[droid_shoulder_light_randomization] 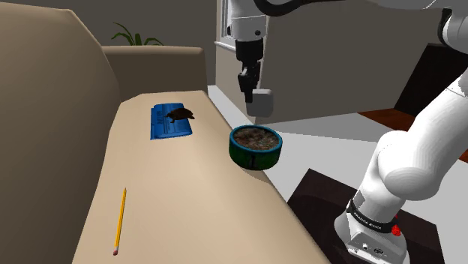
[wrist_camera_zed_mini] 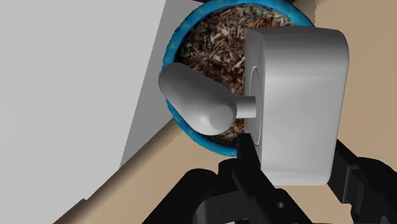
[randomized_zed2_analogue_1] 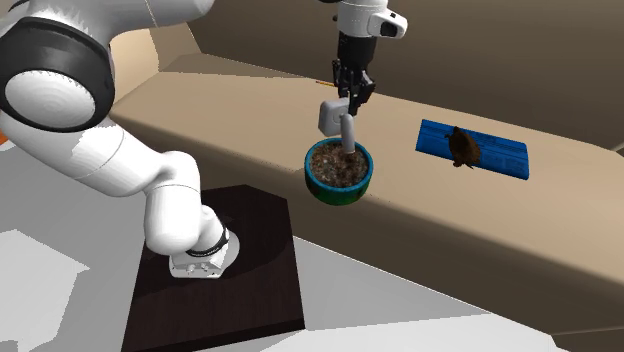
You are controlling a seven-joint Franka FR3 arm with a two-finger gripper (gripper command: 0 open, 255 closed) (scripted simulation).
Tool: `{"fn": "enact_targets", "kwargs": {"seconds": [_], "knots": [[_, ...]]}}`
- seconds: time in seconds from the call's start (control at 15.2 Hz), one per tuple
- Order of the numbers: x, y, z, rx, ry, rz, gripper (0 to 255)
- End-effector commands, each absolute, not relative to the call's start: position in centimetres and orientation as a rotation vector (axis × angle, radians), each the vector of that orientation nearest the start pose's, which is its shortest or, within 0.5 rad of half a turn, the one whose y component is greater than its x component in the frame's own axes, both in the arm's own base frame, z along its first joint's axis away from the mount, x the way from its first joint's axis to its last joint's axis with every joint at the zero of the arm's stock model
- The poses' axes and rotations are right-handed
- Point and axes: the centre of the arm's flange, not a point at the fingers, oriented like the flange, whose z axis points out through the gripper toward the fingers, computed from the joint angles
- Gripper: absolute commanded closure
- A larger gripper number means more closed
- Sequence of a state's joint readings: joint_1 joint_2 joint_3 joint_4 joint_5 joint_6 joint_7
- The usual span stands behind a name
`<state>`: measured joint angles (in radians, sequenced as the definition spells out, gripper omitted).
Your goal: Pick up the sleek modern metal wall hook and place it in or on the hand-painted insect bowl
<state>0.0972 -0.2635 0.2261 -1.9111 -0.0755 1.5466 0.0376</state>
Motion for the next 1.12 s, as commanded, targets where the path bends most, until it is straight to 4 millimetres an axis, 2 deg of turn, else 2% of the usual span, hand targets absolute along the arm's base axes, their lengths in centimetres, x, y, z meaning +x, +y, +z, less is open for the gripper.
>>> {"fn": "enact_targets", "kwargs": {"seconds": [0.0,0.59,1.06], "knots": [[44.0,15.1,58.4,-3.258,-0.454,0.134,255],[44.0,15.1,53.6,-3.258,-0.454,0.134,255],[44.0,15.1,53.4,-3.258,-0.454,0.134,255]]}}
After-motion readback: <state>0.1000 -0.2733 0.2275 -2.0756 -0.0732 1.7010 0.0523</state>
